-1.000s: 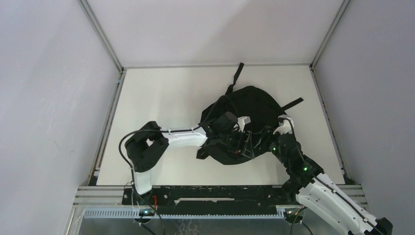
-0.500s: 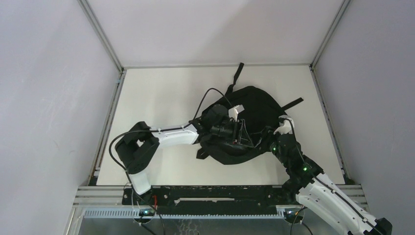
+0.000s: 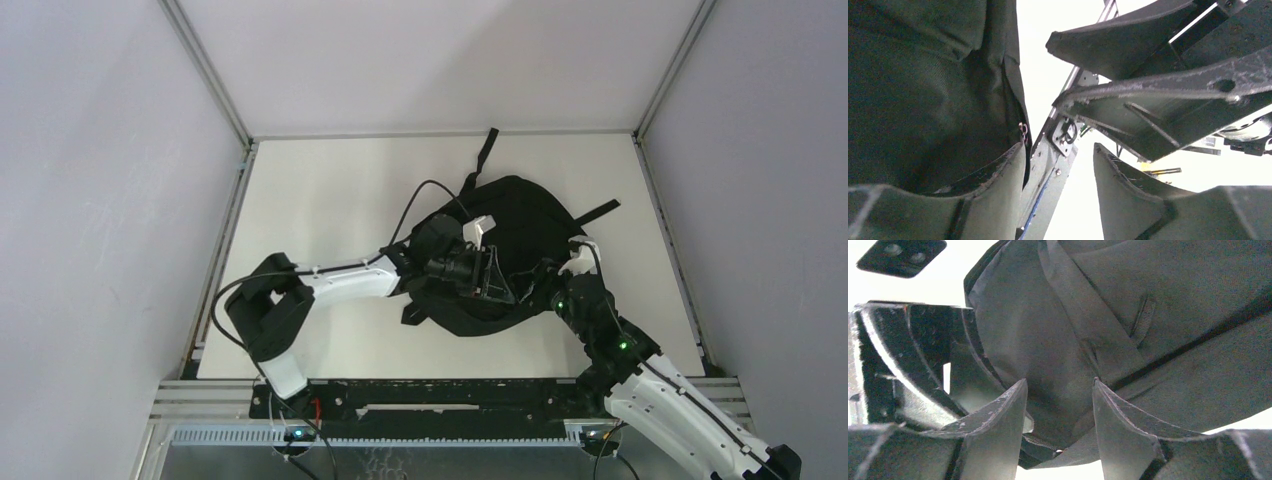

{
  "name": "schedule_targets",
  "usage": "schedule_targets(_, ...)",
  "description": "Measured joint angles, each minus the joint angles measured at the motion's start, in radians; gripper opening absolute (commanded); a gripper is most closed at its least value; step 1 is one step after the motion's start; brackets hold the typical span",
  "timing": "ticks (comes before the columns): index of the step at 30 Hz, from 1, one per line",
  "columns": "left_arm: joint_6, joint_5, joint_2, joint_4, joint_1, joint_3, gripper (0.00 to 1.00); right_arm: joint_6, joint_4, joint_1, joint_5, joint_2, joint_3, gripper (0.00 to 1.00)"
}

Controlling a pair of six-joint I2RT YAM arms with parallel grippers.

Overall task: Pack the student bag
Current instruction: Adjust the student bag at the center of the board.

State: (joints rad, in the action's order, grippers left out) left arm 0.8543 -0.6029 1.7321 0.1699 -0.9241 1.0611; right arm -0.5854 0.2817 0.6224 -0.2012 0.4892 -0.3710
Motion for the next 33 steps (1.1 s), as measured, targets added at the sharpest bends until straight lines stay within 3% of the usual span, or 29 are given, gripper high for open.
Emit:
schedule_targets(13, -0.187, 0.022, -0.188, -0.156, -0.062, -0.085, 0.64, 0.0, -0.002, 0.0, 0.003, 0.016, 0.0, 0.58)
schedule_targets(20, -0.253, 0.007, -0.186, -0.212, -0.089, -0.085, 0.64, 0.0, -0.003, 0.0, 0.009, 0.019, 0.006, 0.58)
schedule_targets(33, -0.248, 0.151, -0.055, -0.226, -0.066, -0.068, 0.65, 0.0, -0.002, 0.0, 0.015, 0.012, 0.006, 0.59)
